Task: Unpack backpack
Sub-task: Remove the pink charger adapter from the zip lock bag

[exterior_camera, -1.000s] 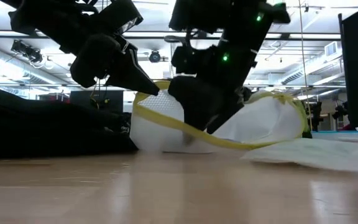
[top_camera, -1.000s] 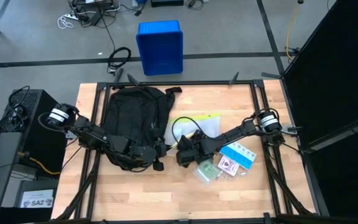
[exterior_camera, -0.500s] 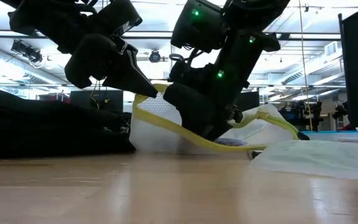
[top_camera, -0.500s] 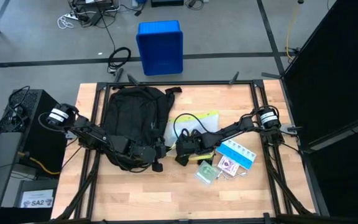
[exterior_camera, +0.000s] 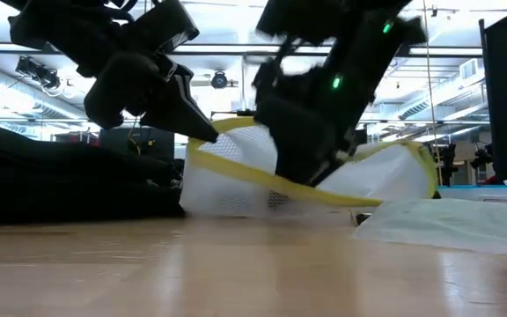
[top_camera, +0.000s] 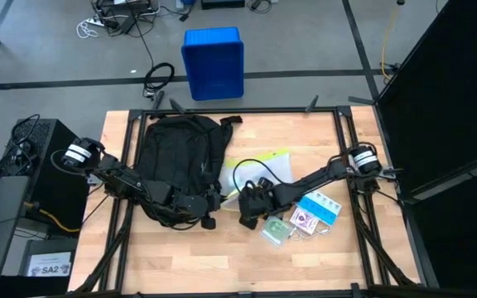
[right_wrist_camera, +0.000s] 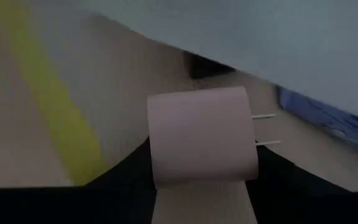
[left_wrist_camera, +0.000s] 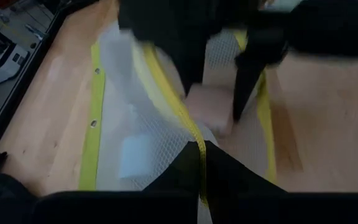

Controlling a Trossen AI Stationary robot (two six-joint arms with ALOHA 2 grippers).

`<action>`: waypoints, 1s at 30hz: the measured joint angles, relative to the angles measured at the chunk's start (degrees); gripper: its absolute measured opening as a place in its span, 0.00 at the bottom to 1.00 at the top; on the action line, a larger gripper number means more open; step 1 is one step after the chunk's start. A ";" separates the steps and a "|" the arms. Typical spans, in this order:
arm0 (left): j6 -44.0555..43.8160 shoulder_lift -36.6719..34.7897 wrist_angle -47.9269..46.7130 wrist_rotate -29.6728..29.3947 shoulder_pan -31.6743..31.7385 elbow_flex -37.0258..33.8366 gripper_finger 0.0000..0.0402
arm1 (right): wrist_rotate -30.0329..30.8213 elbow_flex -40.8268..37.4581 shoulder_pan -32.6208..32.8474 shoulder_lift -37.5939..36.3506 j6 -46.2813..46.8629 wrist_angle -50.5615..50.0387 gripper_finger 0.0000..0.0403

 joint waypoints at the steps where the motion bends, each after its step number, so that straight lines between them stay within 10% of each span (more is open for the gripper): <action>1: -0.12 0.00 -0.27 -0.03 0.00 0.00 0.00 | 1.28 0.02 0.47 -1.15 0.44 -0.74 0.41; 24: -0.78 -0.06 -0.15 -0.24 -0.02 -0.02 0.00 | -6.37 0.22 12.40 -5.64 4.37 -2.65 0.41; 30: -0.80 -0.07 0.00 -0.22 -0.02 -0.02 0.00 | -5.70 0.19 11.32 -4.60 2.87 -3.29 0.62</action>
